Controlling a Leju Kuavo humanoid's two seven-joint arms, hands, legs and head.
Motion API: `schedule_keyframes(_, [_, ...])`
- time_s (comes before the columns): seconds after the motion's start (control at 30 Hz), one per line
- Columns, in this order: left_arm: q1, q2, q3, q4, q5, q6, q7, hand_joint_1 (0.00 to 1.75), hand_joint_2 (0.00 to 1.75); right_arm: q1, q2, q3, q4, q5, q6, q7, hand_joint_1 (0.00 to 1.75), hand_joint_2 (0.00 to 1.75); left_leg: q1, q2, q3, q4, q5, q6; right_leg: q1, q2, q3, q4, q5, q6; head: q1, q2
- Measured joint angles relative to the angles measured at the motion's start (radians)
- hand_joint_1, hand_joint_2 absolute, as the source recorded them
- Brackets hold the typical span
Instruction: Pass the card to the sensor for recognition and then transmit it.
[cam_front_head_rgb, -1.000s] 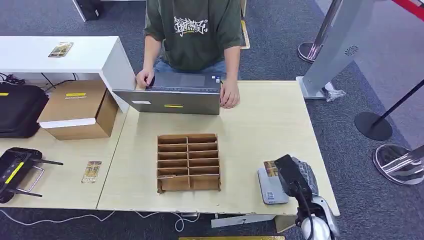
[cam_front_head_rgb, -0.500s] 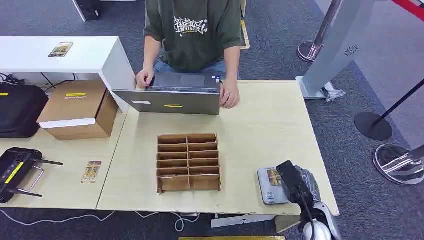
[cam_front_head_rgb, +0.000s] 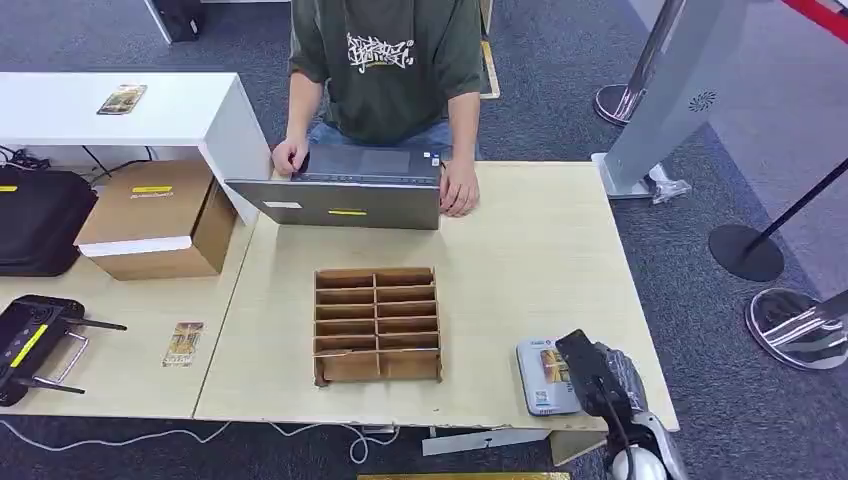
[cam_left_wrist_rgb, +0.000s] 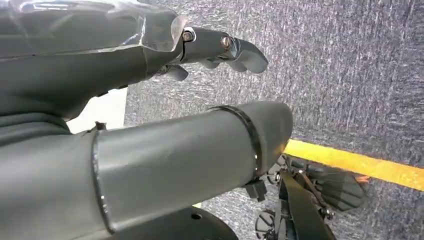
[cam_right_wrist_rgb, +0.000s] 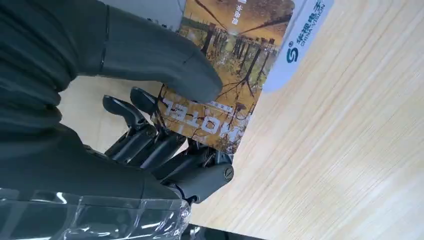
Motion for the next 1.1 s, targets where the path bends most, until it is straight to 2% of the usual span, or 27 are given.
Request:
schedule_keyframes(0.27, [0.002,-0.016,0.018,0.0,0.009,0.042,-0.034,0.0,0.0,0.024,0.0,-0.024,-0.005,0.014,0.029,-0.011,1.75,1.75,0.0,0.0,0.001,0.0,0.0,0.0,0.0,0.0,0.001,0.0,0.0,0.0,0.0,0.0])
schedule_keyframes(0.53, [0.004,-0.026,0.019,0.0,-0.003,0.036,-0.044,0.0,0.0,0.096,0.007,-0.066,-0.095,0.045,0.037,-0.013,1.75,1.75,0.0,0.0,0.001,0.0,-0.001,0.0,0.0,0.0,0.002,0.0,0.0,0.0,0.0,0.0])
schedule_keyframes(0.77, [0.005,-0.03,0.02,0.0,-0.004,0.032,-0.058,0.0,0.0,0.127,0.064,-0.075,-0.285,0.083,-0.105,-0.12,1.75,1.75,0.0,0.001,0.001,0.0,-0.001,0.0,0.0,0.0,0.001,0.0,0.0,0.0,0.0,0.0])
schedule_keyframes(1.0, [0.004,-0.034,0.02,0.0,-0.006,0.032,-0.074,0.0,0.0,0.137,0.08,-0.062,-0.419,0.079,-0.185,-0.179,1.75,1.75,0.0,0.001,0.001,0.0,-0.001,0.0,0.0,0.0,0.001,0.0,0.0,0.0,0.0,0.0])
schedule_keyframes(1.1, [0.003,-0.034,0.021,0.0,0.003,0.026,-0.084,0.0,0.0,0.141,0.082,-0.043,-0.469,0.102,-0.245,-0.208,1.75,1.75,0.0,0.001,0.001,0.0,-0.001,0.0,0.0,0.0,0.001,0.0,0.0,0.0,0.0,0.0])
